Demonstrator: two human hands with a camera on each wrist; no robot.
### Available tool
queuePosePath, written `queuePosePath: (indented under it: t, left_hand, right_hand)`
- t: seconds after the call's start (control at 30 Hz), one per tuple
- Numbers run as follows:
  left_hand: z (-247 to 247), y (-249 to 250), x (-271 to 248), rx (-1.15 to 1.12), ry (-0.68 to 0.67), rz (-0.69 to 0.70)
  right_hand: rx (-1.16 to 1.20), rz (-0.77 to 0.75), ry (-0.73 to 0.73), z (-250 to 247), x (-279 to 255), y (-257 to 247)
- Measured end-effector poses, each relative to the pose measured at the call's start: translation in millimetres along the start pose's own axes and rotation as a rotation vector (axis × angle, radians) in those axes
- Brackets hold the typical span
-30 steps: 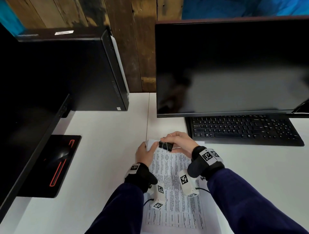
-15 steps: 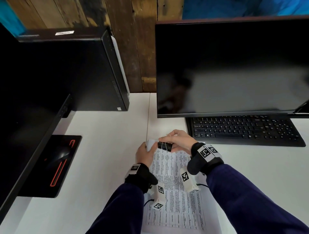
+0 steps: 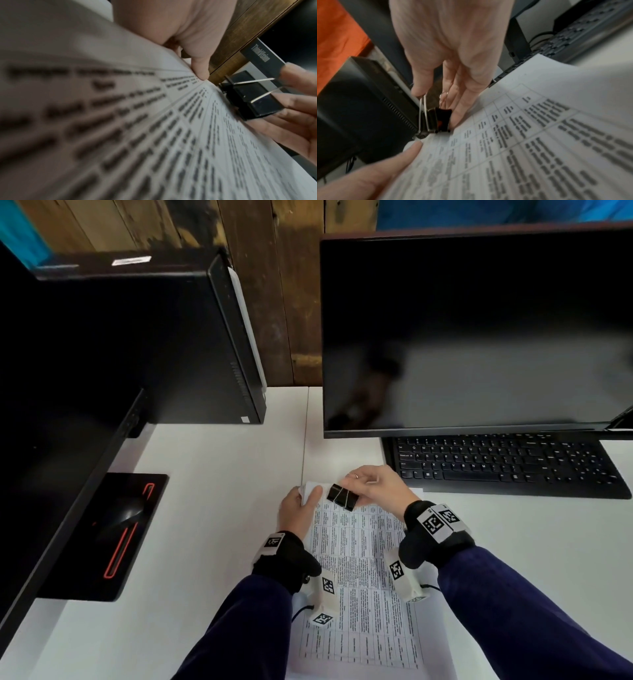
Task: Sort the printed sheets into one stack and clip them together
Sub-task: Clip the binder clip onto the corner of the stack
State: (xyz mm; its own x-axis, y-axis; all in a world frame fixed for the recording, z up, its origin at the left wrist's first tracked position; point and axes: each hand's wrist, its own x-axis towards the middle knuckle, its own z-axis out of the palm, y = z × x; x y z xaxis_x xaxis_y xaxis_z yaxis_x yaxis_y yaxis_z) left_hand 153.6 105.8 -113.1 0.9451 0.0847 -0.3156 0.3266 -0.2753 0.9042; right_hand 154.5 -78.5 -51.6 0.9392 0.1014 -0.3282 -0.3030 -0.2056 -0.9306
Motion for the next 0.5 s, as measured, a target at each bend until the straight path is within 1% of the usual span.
queuePosePath:
  t: [0.07,0.17,0.23,0.33,0.5]
  left_hand:
    - [-2,0,0,-0.021,-0.016,0.01]
    - [-4,0,-3,-0.096,-0.046,0.022]
    - [-5,0,-6,-0.136,-0.053,0.041]
    - [-6,4,-11,-0.169,-0.055,0.071]
    - [-7,5,-15,-0.221,-0.059,0.094]
  right_hand:
    - [0.04,-0.054,0.095,-3,1,5]
    - [0.26,-0.087,0.251,0,5,0]
    - [0.305,-0.114,0.3,8,9,-7]
    - [0.246,-0.151,0.295,20,17,-12]
    - [0.174,-0.145,0.235,31,28,-16]
